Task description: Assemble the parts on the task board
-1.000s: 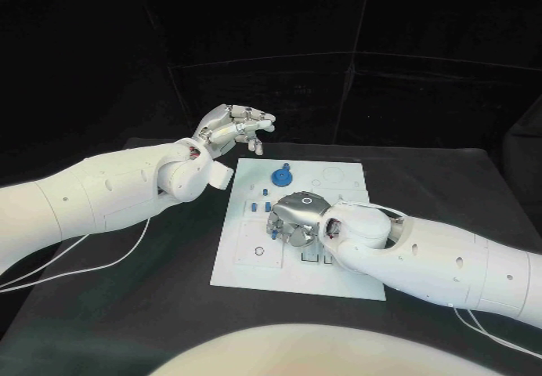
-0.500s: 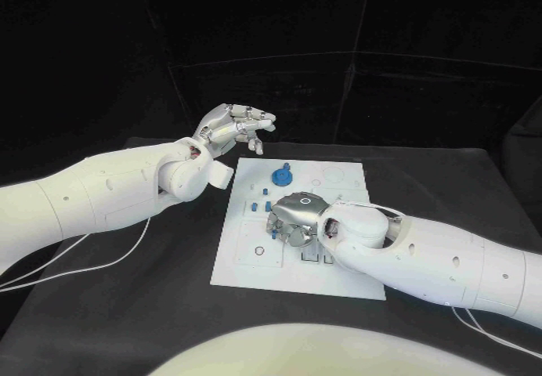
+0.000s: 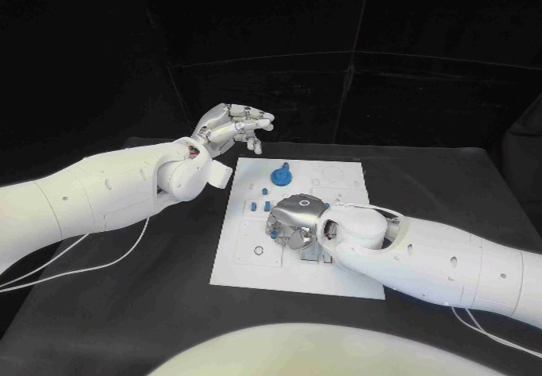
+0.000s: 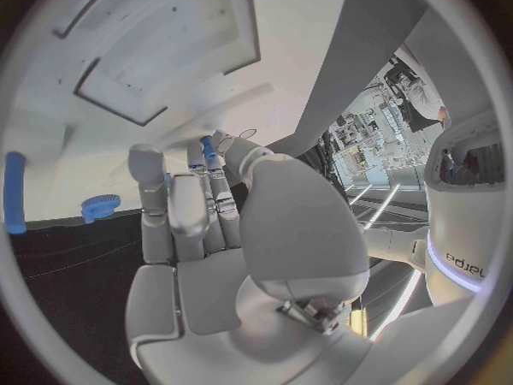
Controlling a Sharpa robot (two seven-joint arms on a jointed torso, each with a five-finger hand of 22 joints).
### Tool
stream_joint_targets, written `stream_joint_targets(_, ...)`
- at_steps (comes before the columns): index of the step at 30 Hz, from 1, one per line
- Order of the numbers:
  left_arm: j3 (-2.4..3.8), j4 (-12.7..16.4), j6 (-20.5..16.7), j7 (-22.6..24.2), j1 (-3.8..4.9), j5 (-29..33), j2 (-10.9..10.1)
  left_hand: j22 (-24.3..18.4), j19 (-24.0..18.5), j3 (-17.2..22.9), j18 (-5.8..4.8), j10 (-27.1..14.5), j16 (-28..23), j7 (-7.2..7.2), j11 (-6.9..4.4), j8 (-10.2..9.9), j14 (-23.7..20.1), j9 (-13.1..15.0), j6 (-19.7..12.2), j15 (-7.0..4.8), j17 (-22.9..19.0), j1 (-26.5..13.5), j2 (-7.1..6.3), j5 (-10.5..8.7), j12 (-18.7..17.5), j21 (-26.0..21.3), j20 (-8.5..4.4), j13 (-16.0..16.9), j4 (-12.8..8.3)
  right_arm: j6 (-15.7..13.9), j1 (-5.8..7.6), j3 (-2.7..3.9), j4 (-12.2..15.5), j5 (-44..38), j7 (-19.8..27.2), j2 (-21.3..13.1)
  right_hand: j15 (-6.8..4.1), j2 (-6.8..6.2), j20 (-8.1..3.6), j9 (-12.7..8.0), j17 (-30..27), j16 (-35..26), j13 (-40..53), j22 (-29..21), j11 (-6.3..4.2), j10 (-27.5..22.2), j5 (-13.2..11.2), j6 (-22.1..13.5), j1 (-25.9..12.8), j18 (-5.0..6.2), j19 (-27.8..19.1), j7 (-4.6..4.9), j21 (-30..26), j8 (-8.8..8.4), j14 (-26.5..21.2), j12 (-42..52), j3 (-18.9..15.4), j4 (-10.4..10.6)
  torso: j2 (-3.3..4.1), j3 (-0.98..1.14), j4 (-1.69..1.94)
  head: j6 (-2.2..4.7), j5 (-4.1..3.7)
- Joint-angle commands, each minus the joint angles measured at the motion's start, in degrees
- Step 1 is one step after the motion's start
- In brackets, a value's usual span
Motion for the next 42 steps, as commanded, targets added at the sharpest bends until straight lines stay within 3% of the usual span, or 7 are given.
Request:
stream_joint_targets(1, 0.05, -0.06, -0.23, 0.27, 0.1, 0.21, 0.07, -0.09, 0.41, -0.1, 0.33, -0.28, -0.23, 0.31, 0.25, -0.22, -0.23, -0.02, 0.02, 0.11, -0.09, 0.22, 0.21, -0.05, -0.13, -0.35, 0.06, 0.0, -0.35, -0.35, -0.18, -0.26, -0.11, 0.63, 0.46, -0.05, 0.52, 0.07, 0.56, -0.1, 0.08, 0.39, -0.04, 0.02, -0.03, -0.46, 0.11, -0.7, -0.7, -0.92, 0.03, -0.08, -0.13, -0.42, 1.72, -0.15, -0.53, 0.0, -0.03, 0.04, -0.05, 0.0, 0.03)
stream_joint_targets(13, 0.05, -0.26, -0.19, 0.11, 0.1, 0.21, -0.07, -0.09, 0.41, -0.1, 0.33, -0.28, -0.23, 0.31, 0.25, -0.22, -0.23, -0.02, 0.02, 0.11, -0.09, 0.22, 0.21, -0.05, -0.13, -0.35, 0.06, 0.0, -0.35, -11.35, -0.17, -0.24, 1.82, 3.34, 1.69, -2.63, 0.93, -0.17, 1.03, -0.07, -0.72, 0.35, 0.03, -1.86, 0.42, -2.98, 0.62, -3.37, -1.01, -0.54, -1.0, 0.29, -1.21, -0.31, 1.27, -0.03, -2.05, -0.19, -0.09, 0.07, -0.16, 0.7, -0.19)
stream_joint_targets(18, 0.04, -0.28, -0.25, 0.04, 0.09, 0.21, -0.18, -0.09, 0.41, -0.1, 0.33, -0.28, -0.23, 0.31, 0.25, -0.22, -0.23, -0.02, 0.02, 0.11, -0.09, 0.22, 0.21, -0.05, -0.13, -0.35, 0.06, 0.0, -0.35, -13.53, 0.19, 0.07, 3.98, 6.94, 1.7, -5.42, 1.0, -0.05, 1.09, -0.01, -0.65, 0.54, 0.06, -1.83, 0.53, -3.24, 1.0, -3.49, -0.78, -0.54, -0.93, 0.44, -1.18, -0.25, 1.25, 0.33, -2.12, -0.38, -0.19, -0.04, -0.16, 1.06, -0.51)
stream_joint_targets(26, 0.04, -0.06, -0.17, 0.19, 0.09, 0.21, -0.34, -0.13, 0.43, -0.12, 0.33, -0.28, -0.22, 0.31, 0.25, -0.24, -0.23, -0.01, 0.03, 0.12, -0.12, 0.26, 0.2, -0.05, -0.13, -0.38, 0.07, 0.01, -0.39, -8.58, 3.11, 1.9, 6.81, 10.17, -1.58, -12.16, 1.14, -0.59, 1.25, 0.01, -2.3, -0.28, 0.05, -3.25, 0.64, -5.72, 1.03, -4.74, -1.02, -0.3, -1.67, 0.27, -2.06, -0.21, 0.75, 0.65, -3.79, -0.61, -0.04, -0.06, -0.16, 1.82, -1.36)
stream_joint_targets(32, 0.03, 0.07, -0.01, 0.25, 0.09, 0.21, -0.36, -0.16, 0.45, -0.12, 0.33, -0.25, -0.21, 0.29, 0.23, -0.23, -0.23, 0.01, 0.07, 0.11, -0.14, 0.3, 0.2, -0.05, -0.11, -0.41, 0.07, 0.02, -0.43, -4.04, 4.56, 2.28, 7.53, 9.31, -3.81, -15.36, 1.19, -0.69, 1.2, 0.03, -5.13, -2.09, 0.13, -6.33, 0.62, -8.33, 0.78, -5.96, -1.18, 0.19, -3.32, 0.01, -4.08, -0.19, 0.02, 1.21, -6.32, -0.54, -0.04, -0.01, -0.16, 1.95, -1.56)
stream_joint_targets(37, 0.03, 0.08, 0.16, 0.26, 0.09, 0.21, -0.24, -0.17, 0.45, -0.12, 0.33, -0.24, -0.21, 0.29, 0.23, -0.23, -0.23, 0.01, 0.08, 0.11, -0.15, 0.31, 0.2, -0.05, -0.11, -0.41, 0.07, 0.02, -0.44, -1.02, 4.95, 2.37, 7.04, 8.08, -5.11, -16.12, 1.28, -0.17, 1.21, -0.03, -6.62, -2.98, 0.19, -7.63, 0.68, -10.03, -1.47, -6.83, -0.73, 0.35, -3.67, -0.09, -5.2, -0.3, -0.16, 2.37, -9.0, -0.36, 0.03, 0.04, 0.1, 2.0, -1.77)
stream_joint_targets(42, 0.03, 0.03, 0.26, 0.21, 0.09, 0.21, -0.21, -0.17, 0.45, -0.12, 0.33, -0.24, -0.21, 0.29, 0.23, -0.23, -0.23, 0.01, 0.08, 0.11, -0.15, 0.31, 0.2, -0.05, -0.11, -0.41, 0.07, 0.02, -0.44, 1.68, 5.06, 2.39, 6.38, 7.16, -5.84, -15.9, 1.21, 0.39, 1.16, 0.06, -6.89, -3.08, 0.29, -7.8, 0.61, -9.95, -1.36, -6.67, -0.23, 0.34, -3.52, -0.05, -5.4, -0.08, -0.12, 3.27, -9.74, -0.36, 0.01, 0.02, 0.12, 1.96, -1.59)
